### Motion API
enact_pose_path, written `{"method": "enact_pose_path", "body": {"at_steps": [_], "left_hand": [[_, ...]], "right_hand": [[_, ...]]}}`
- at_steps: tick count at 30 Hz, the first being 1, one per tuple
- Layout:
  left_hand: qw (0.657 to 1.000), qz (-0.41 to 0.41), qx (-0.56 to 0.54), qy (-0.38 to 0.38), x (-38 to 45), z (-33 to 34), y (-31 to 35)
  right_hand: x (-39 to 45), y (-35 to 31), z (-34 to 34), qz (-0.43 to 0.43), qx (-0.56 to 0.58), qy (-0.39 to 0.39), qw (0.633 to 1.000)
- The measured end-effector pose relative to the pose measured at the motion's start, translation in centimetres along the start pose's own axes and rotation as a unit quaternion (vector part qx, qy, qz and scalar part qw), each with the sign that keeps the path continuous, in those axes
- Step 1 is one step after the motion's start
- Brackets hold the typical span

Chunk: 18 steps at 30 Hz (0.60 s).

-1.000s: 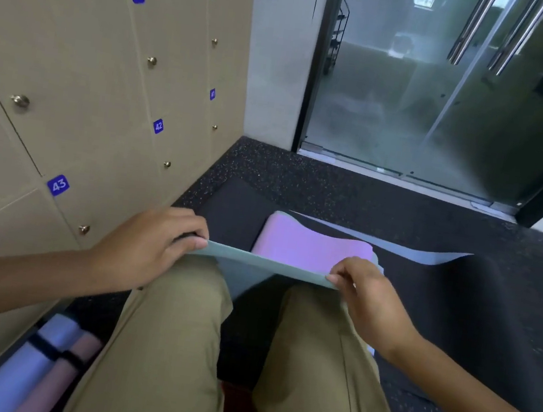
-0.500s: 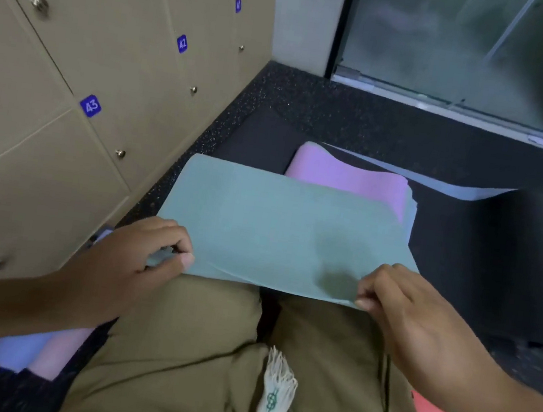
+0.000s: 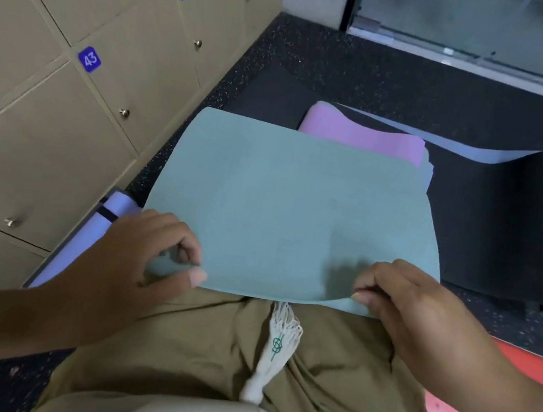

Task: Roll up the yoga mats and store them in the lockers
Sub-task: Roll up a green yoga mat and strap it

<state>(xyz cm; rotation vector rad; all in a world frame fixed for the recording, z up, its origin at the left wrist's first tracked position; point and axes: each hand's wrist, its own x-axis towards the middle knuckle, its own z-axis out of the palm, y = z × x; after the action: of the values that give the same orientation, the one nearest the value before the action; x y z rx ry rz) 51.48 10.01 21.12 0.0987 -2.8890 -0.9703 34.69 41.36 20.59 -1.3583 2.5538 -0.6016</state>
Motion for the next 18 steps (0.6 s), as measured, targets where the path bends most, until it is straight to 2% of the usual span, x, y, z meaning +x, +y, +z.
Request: {"method": "enact_pose_path", "body": {"at_steps": [5, 10, 15, 18], "left_hand": [[0.997, 0.031, 0.073, -0.021, -0.3, 1.2, 0.1], [0.996, 0.036, 0.081, -0.001, 0.8, 1.7, 0.2], [0.994, 0.012, 0.107, -0.012, 1.8, 1.7, 0.3], [0.996, -0.017, 0.087, 0.004, 2.6, 1.8, 0.1]], "right_hand": [[0.2, 0.4, 0.7, -0.048, -0.009, 0.040, 0.998], [-0.2, 1.4, 1.4, -0.095, -0.002, 0.083, 0.992], [-0.1, 2.0, 1.7, -0.118, 0.008, 0.100, 0.988], [0.1, 2.5, 1.7, -0.125, 0.038, 0.095, 0.987]]}}
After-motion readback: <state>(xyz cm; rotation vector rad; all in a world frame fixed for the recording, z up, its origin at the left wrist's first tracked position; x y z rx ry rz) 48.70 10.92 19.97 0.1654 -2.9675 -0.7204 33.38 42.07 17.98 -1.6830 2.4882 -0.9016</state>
